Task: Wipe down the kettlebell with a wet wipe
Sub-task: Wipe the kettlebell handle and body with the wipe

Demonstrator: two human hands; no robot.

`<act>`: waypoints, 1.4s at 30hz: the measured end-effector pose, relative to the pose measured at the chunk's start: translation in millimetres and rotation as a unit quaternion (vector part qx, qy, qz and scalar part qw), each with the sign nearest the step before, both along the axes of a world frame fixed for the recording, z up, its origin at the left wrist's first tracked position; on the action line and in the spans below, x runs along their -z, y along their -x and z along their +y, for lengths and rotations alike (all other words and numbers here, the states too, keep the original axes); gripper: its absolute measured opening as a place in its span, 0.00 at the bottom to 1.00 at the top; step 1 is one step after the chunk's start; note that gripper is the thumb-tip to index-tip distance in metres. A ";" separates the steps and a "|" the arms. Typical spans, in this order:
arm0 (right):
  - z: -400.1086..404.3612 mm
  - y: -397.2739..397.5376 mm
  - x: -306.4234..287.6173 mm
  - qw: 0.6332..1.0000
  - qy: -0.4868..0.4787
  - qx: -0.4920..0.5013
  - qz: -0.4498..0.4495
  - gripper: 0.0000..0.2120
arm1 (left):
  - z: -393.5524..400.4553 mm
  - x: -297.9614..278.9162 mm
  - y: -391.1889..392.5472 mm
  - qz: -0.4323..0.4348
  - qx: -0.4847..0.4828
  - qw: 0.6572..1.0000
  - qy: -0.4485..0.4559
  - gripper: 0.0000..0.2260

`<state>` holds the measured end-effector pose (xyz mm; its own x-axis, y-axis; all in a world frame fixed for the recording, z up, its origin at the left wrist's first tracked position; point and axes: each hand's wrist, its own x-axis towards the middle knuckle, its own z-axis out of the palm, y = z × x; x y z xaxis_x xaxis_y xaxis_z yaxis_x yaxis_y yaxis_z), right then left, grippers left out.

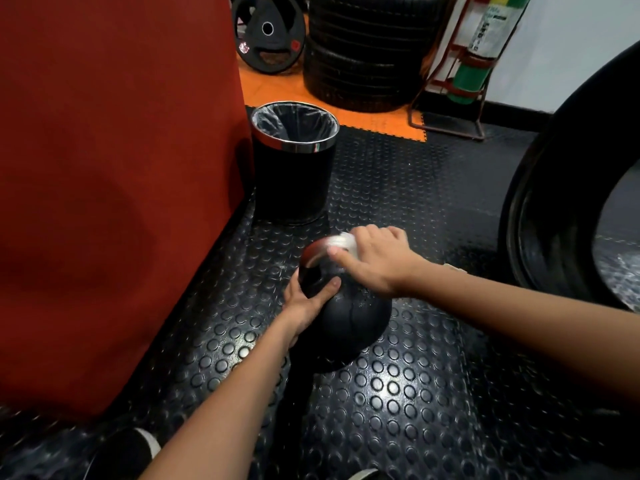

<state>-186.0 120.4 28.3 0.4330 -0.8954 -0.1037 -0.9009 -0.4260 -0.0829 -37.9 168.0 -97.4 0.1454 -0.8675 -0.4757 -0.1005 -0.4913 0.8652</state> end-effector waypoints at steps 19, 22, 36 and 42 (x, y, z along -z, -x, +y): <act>14.2 -21.2 12.0 0.983 0.102 -0.145 0.041 0.48 | -5.8 2.5 1.3 -0.066 0.014 0.998 0.018 0.48; 12.9 -9.5 14.6 0.975 0.107 -0.193 0.036 0.44 | -5.6 1.2 0.9 -0.063 0.015 0.998 0.025 0.46; 5.2 -4.9 8.5 0.995 0.054 -0.085 0.005 0.49 | -2.6 3.7 -0.1 -0.009 0.008 1.000 0.000 0.47; -5.9 34.4 7.8 0.993 0.029 -0.097 -0.063 0.41 | -1.2 0.8 0.1 0.008 0.005 1.000 0.003 0.50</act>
<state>-220.5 114.5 20.5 0.6049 -0.7962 0.0123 -0.7849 -0.5987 -0.1596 -38.0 166.7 -98.1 0.1290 -0.8714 -0.4734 -0.0924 -0.4858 0.8691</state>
